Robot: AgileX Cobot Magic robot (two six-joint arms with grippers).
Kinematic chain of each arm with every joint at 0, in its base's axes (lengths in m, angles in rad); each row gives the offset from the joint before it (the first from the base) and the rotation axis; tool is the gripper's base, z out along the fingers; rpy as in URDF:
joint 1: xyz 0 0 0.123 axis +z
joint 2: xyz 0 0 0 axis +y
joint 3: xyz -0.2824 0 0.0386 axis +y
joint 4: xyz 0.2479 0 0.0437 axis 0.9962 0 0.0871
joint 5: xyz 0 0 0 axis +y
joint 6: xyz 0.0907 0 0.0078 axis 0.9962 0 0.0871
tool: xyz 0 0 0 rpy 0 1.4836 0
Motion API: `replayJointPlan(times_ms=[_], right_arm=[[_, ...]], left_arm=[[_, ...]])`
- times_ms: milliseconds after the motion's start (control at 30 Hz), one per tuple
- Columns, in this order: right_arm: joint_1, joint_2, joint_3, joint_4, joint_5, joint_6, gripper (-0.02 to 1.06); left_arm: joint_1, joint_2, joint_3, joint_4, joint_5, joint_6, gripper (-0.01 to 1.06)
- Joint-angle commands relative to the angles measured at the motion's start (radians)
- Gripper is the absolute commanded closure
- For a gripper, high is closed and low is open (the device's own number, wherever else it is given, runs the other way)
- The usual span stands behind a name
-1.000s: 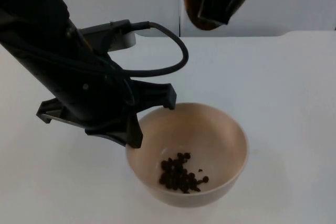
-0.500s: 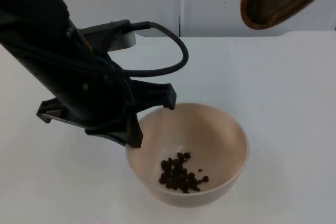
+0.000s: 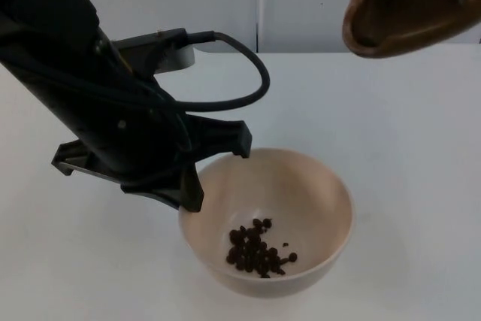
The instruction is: Pick up the bowl with the left hand and pour the coffee beans from the cup into the bowl with the right hand.
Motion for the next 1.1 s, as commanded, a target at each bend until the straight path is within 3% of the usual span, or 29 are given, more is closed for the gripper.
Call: replayJointPlan(times_ms=[0, 233, 367, 533, 833, 1067], right_arm=[[-0.021, -0.008, -0.003, 0.039, -0.025, -0.013, 1.05], [-0.118, -0.008, -0.003, 0.195, -0.039, -0.104, 1.05], [-0.158, -0.008, -0.003, 0.207, -0.048, -0.108, 1.05], [-0.218, -0.008, -0.003, 0.298, -0.069, -0.172, 1.05], [-0.272, -0.008, 0.074, 0.300, -0.148, -0.177, 1.05], [-0.324, -0.008, 0.260, 0.302, -0.315, -0.148, 1.05]], left_arm=[[-0.008, -0.003, 0.004, 0.002, -0.008, 0.009, 1.05], [-0.003, -0.003, 0.004, 0.005, -0.001, 0.023, 1.05], [-0.001, -0.005, 0.004, 0.012, 0.012, 0.023, 1.05], [0.001, -0.024, 0.004, 0.028, 0.001, 0.023, 1.05], [0.016, -0.043, 0.004, 0.027, -0.041, -0.025, 1.05], [0.134, -0.043, 0.004, 0.029, -0.041, -0.030, 1.05]])
